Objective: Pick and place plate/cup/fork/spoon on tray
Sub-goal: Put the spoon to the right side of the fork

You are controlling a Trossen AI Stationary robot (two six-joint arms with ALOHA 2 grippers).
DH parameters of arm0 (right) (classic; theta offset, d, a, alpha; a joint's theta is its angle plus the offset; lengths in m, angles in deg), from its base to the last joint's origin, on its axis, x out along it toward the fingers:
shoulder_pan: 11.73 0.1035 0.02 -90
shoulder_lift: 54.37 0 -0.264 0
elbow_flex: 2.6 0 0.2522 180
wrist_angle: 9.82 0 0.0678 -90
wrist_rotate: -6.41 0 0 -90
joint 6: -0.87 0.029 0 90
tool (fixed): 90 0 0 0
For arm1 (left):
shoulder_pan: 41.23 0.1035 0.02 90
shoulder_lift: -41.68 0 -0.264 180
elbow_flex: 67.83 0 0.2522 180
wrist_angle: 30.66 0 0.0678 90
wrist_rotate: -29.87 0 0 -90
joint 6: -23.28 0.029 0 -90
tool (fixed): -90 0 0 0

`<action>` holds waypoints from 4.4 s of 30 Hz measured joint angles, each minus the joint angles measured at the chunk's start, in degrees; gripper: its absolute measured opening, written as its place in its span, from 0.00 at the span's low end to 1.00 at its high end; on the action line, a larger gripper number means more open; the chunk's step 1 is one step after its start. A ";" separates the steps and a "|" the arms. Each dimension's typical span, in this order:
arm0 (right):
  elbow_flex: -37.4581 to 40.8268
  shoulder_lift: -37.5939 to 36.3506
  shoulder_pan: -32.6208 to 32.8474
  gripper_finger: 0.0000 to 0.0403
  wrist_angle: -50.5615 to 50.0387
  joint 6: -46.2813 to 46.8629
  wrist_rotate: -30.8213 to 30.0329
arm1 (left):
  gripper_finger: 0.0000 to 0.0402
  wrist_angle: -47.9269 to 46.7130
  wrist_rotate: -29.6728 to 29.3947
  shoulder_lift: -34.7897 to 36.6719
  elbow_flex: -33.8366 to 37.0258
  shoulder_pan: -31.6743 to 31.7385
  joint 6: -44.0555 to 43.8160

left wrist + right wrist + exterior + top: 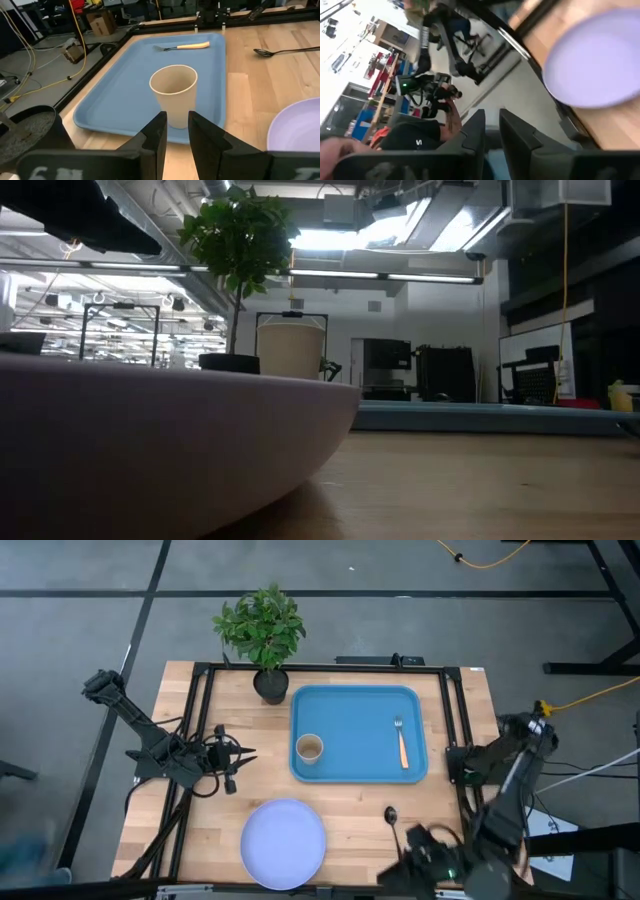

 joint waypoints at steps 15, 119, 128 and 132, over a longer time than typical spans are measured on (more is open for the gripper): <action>-24.53 23.56 -4.44 0.15 -47.47 37.19 13.74 | 0.18 -0.01 -1.01 -0.01 0.00 0.00 -0.04; 3.93 14.06 -19.51 0.01 -67.34 31.03 -6.42 | 0.18 1.15 -0.66 0.01 -0.02 0.03 4.09; 5.04 9.22 -34.88 0.01 -66.75 18.89 -12.32 | 0.18 0.85 -0.56 -0.01 0.02 0.04 4.09; 8.08 8.47 -41.86 0.01 -67.53 14.94 -4.04 | 0.18 0.41 -0.63 0.01 0.02 0.04 4.15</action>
